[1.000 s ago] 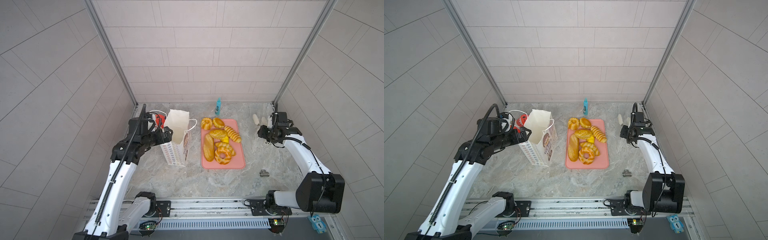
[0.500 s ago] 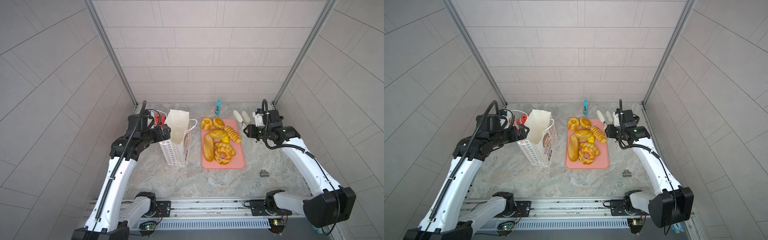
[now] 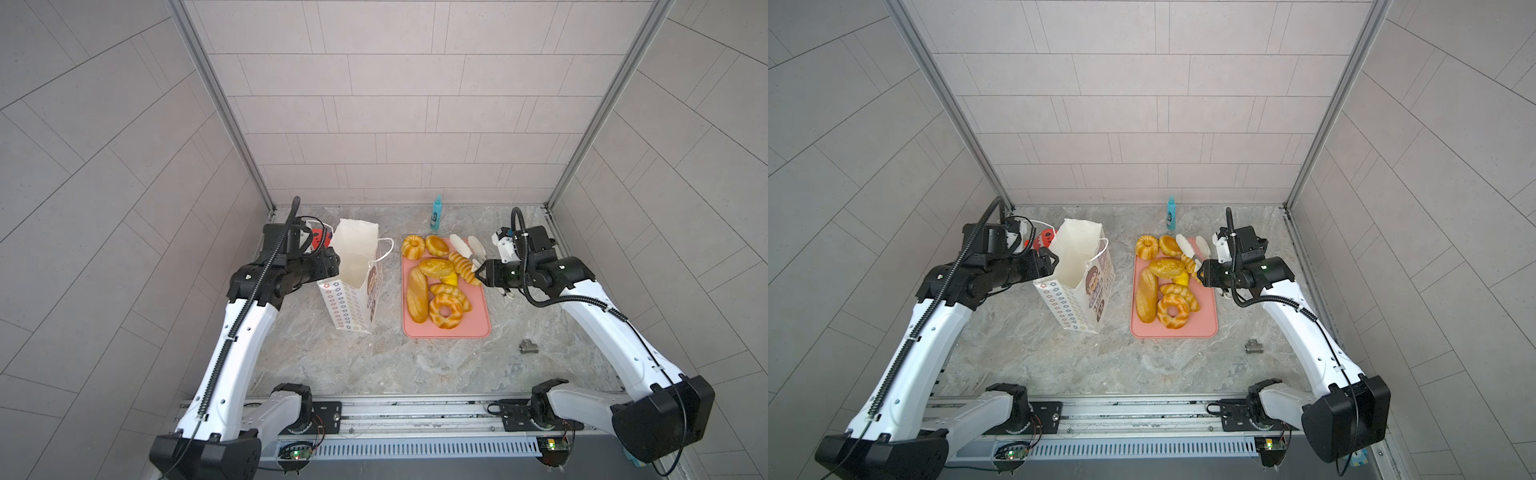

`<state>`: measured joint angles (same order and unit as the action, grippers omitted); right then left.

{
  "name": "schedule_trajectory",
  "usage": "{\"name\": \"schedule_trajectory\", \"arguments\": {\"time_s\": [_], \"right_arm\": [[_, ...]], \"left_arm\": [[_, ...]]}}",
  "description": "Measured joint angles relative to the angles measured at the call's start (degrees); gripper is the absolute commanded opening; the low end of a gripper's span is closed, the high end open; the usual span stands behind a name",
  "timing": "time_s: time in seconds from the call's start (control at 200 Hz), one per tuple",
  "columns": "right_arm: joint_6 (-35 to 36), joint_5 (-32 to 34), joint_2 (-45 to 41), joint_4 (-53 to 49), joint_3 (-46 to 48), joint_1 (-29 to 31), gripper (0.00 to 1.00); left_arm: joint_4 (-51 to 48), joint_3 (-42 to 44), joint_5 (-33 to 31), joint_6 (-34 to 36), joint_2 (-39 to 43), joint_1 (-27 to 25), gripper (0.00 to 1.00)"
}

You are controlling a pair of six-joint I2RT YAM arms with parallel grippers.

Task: Place the fake bread into the paper bag
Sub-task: 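Lower the tongs onto the yellow round bun farthest from the robot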

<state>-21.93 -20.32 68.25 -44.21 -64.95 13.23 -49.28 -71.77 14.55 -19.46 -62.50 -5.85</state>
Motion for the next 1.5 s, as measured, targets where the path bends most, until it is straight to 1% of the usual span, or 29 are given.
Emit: {"name": "schedule_trajectory", "arguments": {"time_s": [0.21, 0.36, 0.46, 0.52, 0.61, 0.811, 0.891, 1.131, 1.496], "right_arm": [[-1.8, -2.3, 0.5, 0.1, 2.1, 0.0, 0.50], [-3.1, -3.8, 2.0, 0.2, 2.8, 0.0, 0.50], [-3.8, -5.1, 2.6, 0.3, 3.5, -0.5, 0.50], [-4.1, -5.9, 2.8, 0.3, 3.9, -0.9, 0.50], [-4.5, -7.1, 2.8, 0.4, 4.5, -1.9, 0.50], [-5.1, -9.2, 2.8, 0.5, 6.1, -3.7, 0.50], [-5.1, -10.0, 2.8, 0.3, 6.6, -3.9, 0.50], [-5.4, -11.9, 3.0, 0.2, 7.1, -3.9, 0.50], [-5.7, -14.1, 6.7, 0.4, 7.3, -4.2, 0.50]], "left_arm": [[1.7, 0.0, 0.2, -0.1, -1.8, 0.0, 0.61], [3.0, 0.0, 1.1, 0.5, -3.1, 0.0, 0.45], [3.7, 0.2, 1.9, 0.5, -3.3, 0.0, 0.30], [4.1, 0.6, 2.4, 0.3, -3.2, 0.1, 0.24], [4.8, 1.5, 3.0, -0.3, -3.1, 0.1, 0.16], [6.1, 3.2, 4.2, -1.6, -1.9, 0.1, 0.04], [6.9, 4.2, 4.9, -2.3, -0.9, 0.1, 0.00], [8.9, 6.7, 5.9, -5.0, 0.9, 0.1, 0.00], [9.7, 7.6, 6.3, -5.8, 1.2, 0.1, 0.00]]}}
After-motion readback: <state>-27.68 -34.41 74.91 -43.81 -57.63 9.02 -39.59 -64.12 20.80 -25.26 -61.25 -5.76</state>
